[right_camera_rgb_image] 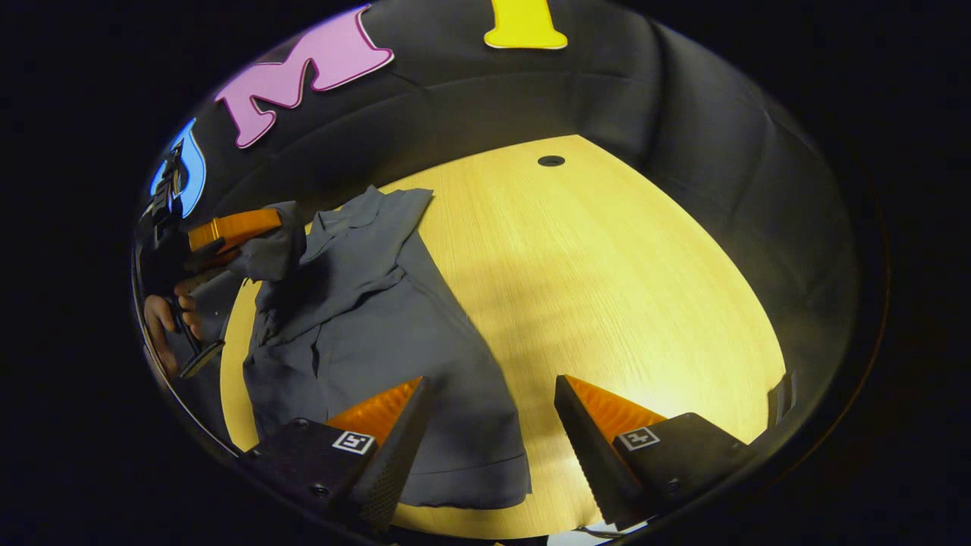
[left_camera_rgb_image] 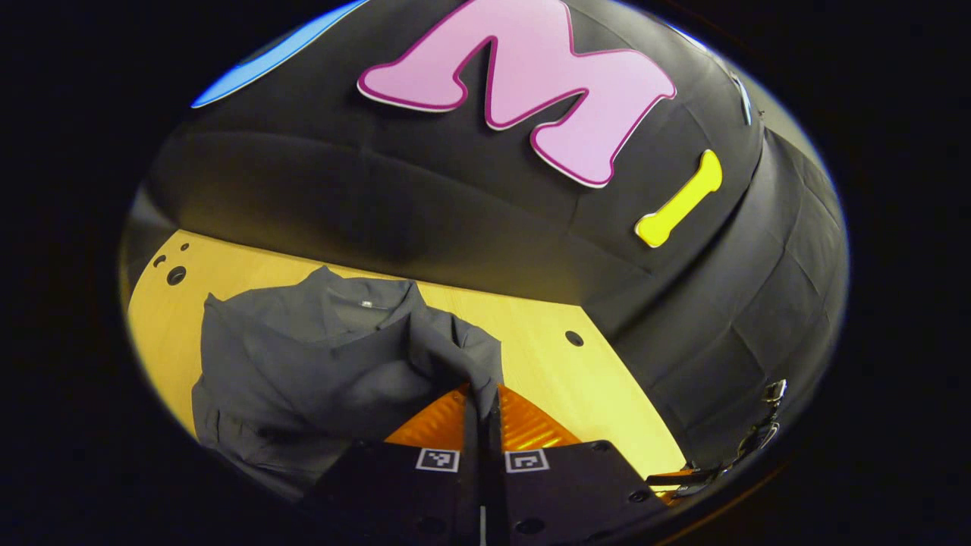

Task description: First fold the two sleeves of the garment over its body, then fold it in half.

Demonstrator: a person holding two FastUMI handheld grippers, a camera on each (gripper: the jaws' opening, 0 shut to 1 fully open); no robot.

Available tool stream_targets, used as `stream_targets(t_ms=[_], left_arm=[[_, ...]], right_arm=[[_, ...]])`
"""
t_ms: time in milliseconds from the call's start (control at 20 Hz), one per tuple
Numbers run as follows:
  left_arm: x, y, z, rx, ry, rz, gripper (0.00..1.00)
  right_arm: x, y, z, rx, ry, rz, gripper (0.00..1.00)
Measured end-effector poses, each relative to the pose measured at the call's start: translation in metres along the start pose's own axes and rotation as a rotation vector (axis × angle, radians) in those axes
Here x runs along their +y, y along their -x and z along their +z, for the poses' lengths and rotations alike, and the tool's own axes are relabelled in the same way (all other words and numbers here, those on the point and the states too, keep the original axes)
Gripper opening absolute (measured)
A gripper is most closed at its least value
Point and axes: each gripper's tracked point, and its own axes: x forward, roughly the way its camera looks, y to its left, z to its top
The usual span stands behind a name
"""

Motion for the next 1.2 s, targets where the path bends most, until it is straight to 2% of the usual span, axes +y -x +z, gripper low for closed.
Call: stream_targets(t_ms=[200, 250, 400, 500, 600, 700, 900, 1000, 1200], left_arm=[[0.004, -0.016, -0.014, 0.050, -0.019, 0.052, 0.16], [0.002, -0.018, -0.016, 0.056, -0.014, 0.049, 0.17], [-0.011, -0.015, -0.012, 0.043, 0.020, -0.006, 0.29], [-0.011, -0.008, -0.009, 0.028, 0.012, -0.012, 0.56], [0.001, 0.008, -0.009, 0.024, -0.014, 0.016, 0.82], [0.023, 0.032, -0.016, 0.025, -0.051, 0.067, 0.94], [0.085, 0.105, -0.052, 0.053, -0.118, 0.190, 0.96], [0.121, 0.148, -0.079, 0.080, -0.106, 0.282, 0.96], [0.178, 0.231, -0.153, 0.172, -0.066, 0.415, 0.96]], right_arm=[[-0.001, -0.001, -0.012, 0.023, -0.002, -0.001, 0.99], [-0.001, -0.001, -0.016, 0.030, -0.001, 0.000, 0.99], [0.000, 0.000, -0.020, 0.037, 0.005, -0.002, 0.99], [0.001, 0.000, -0.021, 0.038, 0.007, -0.002, 0.99], [0.005, -0.001, -0.022, 0.041, 0.008, 0.008, 0.99], [0.008, -0.002, -0.025, 0.047, 0.015, 0.018, 0.99], [0.004, -0.010, -0.047, 0.100, 0.027, 0.007, 0.99], [0.001, -0.014, -0.061, 0.142, 0.022, 0.000, 0.99], [-0.001, -0.012, -0.087, 0.200, 0.017, -0.010, 0.99]])
